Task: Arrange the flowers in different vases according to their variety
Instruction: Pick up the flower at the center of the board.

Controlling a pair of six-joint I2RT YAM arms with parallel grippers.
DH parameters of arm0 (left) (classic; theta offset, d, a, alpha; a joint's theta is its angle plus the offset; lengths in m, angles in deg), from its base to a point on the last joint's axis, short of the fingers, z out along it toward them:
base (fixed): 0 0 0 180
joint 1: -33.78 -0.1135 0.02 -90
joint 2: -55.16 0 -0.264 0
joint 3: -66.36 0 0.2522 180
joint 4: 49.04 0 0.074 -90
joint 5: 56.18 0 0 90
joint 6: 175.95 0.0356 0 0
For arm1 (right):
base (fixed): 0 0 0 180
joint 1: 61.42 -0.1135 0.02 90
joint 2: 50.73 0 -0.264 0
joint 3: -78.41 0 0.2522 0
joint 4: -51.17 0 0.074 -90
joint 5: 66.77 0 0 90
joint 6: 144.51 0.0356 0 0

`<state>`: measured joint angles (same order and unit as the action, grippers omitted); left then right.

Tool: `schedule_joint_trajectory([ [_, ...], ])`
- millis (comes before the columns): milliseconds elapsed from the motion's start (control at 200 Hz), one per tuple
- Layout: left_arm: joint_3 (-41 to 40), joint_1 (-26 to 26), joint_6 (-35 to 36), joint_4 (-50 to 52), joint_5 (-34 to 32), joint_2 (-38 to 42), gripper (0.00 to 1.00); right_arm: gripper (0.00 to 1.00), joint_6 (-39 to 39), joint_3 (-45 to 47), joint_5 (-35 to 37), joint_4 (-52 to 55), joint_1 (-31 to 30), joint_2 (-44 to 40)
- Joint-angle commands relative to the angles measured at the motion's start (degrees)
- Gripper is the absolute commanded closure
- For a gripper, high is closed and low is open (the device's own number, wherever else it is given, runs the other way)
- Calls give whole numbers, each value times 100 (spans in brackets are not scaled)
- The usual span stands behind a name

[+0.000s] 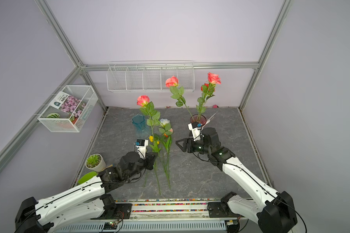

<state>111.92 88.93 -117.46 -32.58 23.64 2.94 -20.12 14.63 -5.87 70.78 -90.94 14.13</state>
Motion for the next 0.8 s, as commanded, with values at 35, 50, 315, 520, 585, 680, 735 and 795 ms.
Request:
schedule_joint_trajectory([
  [35, -243, 13, 493, -1070, 926, 36, 100, 28, 126, -588, -770, -87, -142, 346],
  [50, -239, 14, 510, -1094, 1002, 18, 100, 28, 71, -657, -800, -70, -165, 396],
  [315, -296, 57, 771, -1276, 1729, -144, 100, 33, -781, -2065, -485, 1186, -552, 1403],
  [520, -329, 57, 830, -1221, 1685, -121, 100, 47, -787, -2267, -569, 1126, -737, 1787],
  [585, -343, 57, 843, -1224, 1671, -121, 100, 55, -777, -2266, -577, 1069, -771, 1835],
  [680, -361, 57, 846, -1189, 1603, -119, 100, 76, -759, -2266, -552, 1032, -790, 1836],
  [735, -375, 57, 840, -1173, 1554, -97, 100, 86, -767, -2258, -492, 1023, -791, 1788],
  [795, -369, 57, 800, -1088, 1440, -86, 100, 98, -803, -2256, -411, 1040, -792, 1708],
])
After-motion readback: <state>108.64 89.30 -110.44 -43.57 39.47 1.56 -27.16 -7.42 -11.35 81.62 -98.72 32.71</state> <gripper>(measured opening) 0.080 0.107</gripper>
